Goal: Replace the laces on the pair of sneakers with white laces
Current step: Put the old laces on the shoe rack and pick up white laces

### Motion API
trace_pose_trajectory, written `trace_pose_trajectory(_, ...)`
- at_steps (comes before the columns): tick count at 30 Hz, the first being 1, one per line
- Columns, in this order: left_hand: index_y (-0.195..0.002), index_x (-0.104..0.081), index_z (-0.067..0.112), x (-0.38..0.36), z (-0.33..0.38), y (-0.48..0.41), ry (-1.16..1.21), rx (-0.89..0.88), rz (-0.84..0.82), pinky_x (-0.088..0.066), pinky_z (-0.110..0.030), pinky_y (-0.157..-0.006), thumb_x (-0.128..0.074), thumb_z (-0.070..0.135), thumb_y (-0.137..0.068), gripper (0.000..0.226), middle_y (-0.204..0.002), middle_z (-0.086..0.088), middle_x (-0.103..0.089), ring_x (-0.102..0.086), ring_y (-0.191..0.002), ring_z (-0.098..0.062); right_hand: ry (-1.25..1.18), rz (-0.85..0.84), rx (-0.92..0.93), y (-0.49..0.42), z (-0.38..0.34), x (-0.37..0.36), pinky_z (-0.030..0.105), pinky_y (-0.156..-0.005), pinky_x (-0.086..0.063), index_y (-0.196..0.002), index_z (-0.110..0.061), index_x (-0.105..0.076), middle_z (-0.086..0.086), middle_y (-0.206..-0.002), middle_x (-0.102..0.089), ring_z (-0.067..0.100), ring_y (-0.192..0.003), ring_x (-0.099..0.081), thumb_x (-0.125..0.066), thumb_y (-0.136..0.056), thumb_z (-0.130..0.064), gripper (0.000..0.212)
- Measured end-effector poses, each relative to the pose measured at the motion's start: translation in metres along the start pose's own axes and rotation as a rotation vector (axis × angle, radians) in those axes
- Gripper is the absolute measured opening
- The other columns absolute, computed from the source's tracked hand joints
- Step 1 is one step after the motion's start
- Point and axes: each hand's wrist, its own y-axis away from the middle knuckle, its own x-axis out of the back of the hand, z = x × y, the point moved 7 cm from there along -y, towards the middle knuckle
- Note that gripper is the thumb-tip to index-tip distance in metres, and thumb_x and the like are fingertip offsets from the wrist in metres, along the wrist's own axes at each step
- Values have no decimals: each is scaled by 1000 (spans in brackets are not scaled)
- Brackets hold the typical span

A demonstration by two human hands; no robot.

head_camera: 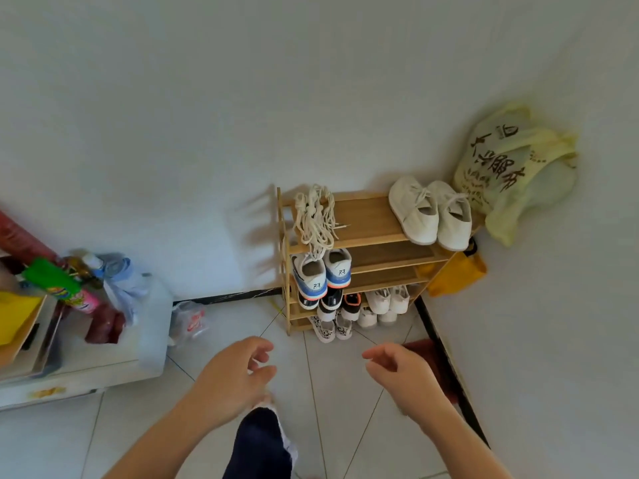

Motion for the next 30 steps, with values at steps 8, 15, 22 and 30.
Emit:
trace_pose_trajectory(8,-113,-53,28,53,19,-139,-20,-64,-20,-41,-13,-81,-56,26,-89,24,-99,16,-54,-53,-92,0,30,45,-14,-115,-54,13,6,-56,-36,-91,-36,-59,-17,-81,-60,-3,-75,-55,-59,-87,-25,12)
trace_pose_trajectory(15,-117,-51,26,76,50,-233,-70,-104,-128,-37,-16,-79,-54,26,-90,27,-108,10,-56,-53,-97,-5,-9,98,-43,-183,-84,30,8,-59,-38,-94,-32,-60,-11,-79,-59,1,-71,-53,-59,-88,-25,10)
trace_pose_trajectory(22,-113,-51,30,65,81,-293,-93,-148,-183,-39,-16,-79,-56,28,-89,24,-103,15,-56,-53,-94,-3,-51,82,-116,-231,-80,58,5,-54,-36,-96,-31,-61,-16,-78,-58,-3,-70,-53,-57,-88,-24,11)
trace_pose_trajectory(30,-110,-49,33,38,137,-353,-135,-147,-150,-38,-7,-66,-55,28,-89,22,-92,21,-53,-50,-85,5,-142,112,-134,-294,-42,134,11,-62,-38,-84,-33,-62,-15,-74,-59,-3,-66,-53,-61,-85,-17,17)
